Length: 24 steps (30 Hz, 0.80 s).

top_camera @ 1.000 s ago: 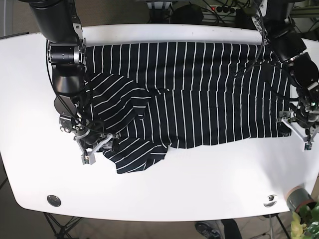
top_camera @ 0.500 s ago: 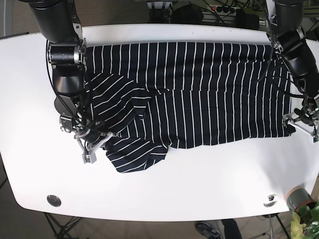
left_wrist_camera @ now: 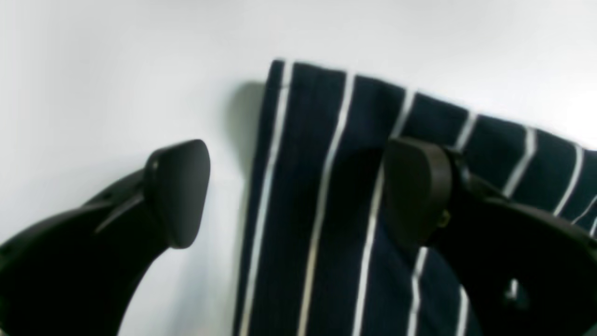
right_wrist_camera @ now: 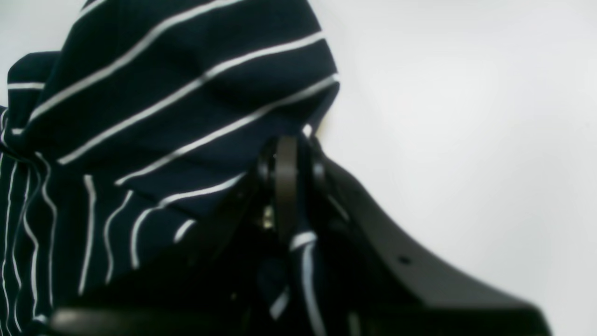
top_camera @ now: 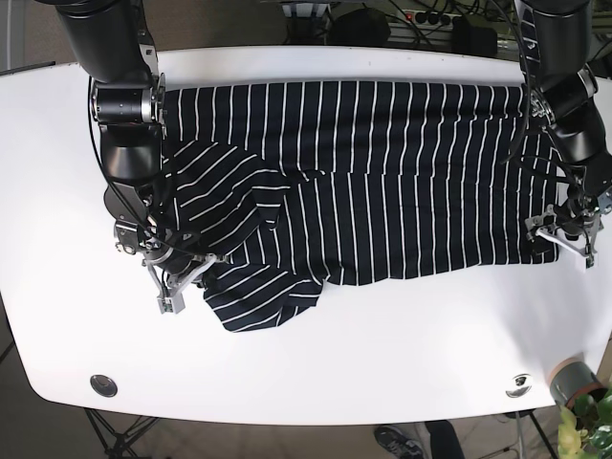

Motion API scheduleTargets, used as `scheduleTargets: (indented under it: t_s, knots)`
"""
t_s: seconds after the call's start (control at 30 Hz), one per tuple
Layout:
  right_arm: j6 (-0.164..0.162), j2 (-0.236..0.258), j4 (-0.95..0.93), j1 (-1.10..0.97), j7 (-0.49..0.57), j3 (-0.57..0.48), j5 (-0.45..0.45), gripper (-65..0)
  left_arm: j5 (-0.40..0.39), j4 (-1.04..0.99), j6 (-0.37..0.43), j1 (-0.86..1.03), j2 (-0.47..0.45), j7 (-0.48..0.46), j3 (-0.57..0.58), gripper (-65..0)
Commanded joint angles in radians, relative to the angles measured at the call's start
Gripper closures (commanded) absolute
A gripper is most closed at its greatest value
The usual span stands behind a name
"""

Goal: Fold the T-shirt properly
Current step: 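Grasp the shirt's side edges with both grippers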

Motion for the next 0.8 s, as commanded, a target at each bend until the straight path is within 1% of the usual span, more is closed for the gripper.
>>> scheduleTargets:
  t_s: [0.0, 0.13, 0.17, 0.23, 0.33, 0.37, 0.4, 0.5, 0.53, 0.6, 0.7, 0.77]
  knots:
    - [0.003, 0.005, 0.01, 0.026, -0.004, 0.003, 0.002, -2.4, -0.006, 0.003, -0.011, -0.03, -0.013, 0.003, 0.0, -55.4]
    - [0.003, 0.003, 0.01, 0.026, -0.004, 0.003, 0.002, -2.4, -0.001, 0.006, -0.012, -0.037, 0.016, 0.005, 0.006, -55.0]
    - [0.003, 0.006, 0.01, 0.026, -0.004, 0.003, 0.002, -2.4, -0.001, 0.006, -0.012, -0.044, 0.018, 0.003, 0.018, -53.2]
    - [0.004, 0.009, 0.01, 0.028, -0.004, 0.003, 0.002, -2.4, -0.003, 0.001, -0.012, -0.058, 0.019, 0.002, 0.054, -47.2]
    - [0.007, 0.011, 0.01, 0.028, -0.004, 0.003, 0.002, -2.4, -0.006, 0.001, -0.005, -0.063, 0.019, -0.003, 0.091, -29.9]
    - [0.009, 0.011, 0.01, 0.028, -0.004, 0.003, 0.002, -2.4, -0.006, 0.001, -0.005, -0.063, 0.019, -0.012, 0.095, -24.7]
    - [0.009, 0.011, 0.01, 0.028, -0.004, 0.003, 0.002, -2.4, -0.006, 0.001, -0.005, -0.061, 0.019, -0.029, 0.1, -18.2]
    - [0.007, 0.011, 0.01, 0.029, -0.004, 0.003, 0.002, -2.2, -0.006, 0.001, -0.005, -0.057, 0.019, -0.078, 0.101, -3.6]
    - [0.007, 0.009, 0.012, 0.029, -0.004, 0.003, 0.002, -2.2, -0.006, 0.003, -0.005, -0.057, 0.019, -0.089, 0.101, 0.0]
    - [0.007, 0.009, 0.022, 0.029, -0.004, 0.003, 0.002, -2.2, -0.006, 0.006, -0.009, -0.057, 0.019, -0.089, 0.101, 0.0]
    - [0.006, 0.009, 0.101, 0.02, -0.009, 0.004, 0.002, -2.2, -0.009, 0.01, -0.012, -0.058, 0.019, -0.087, 0.095, 0.0]
    - [0.006, 0.011, 0.156, 0.011, -0.047, 0.004, 0.002, -2.2, -0.009, 0.052, -0.012, -0.058, 0.021, -0.087, 0.092, 0.0]
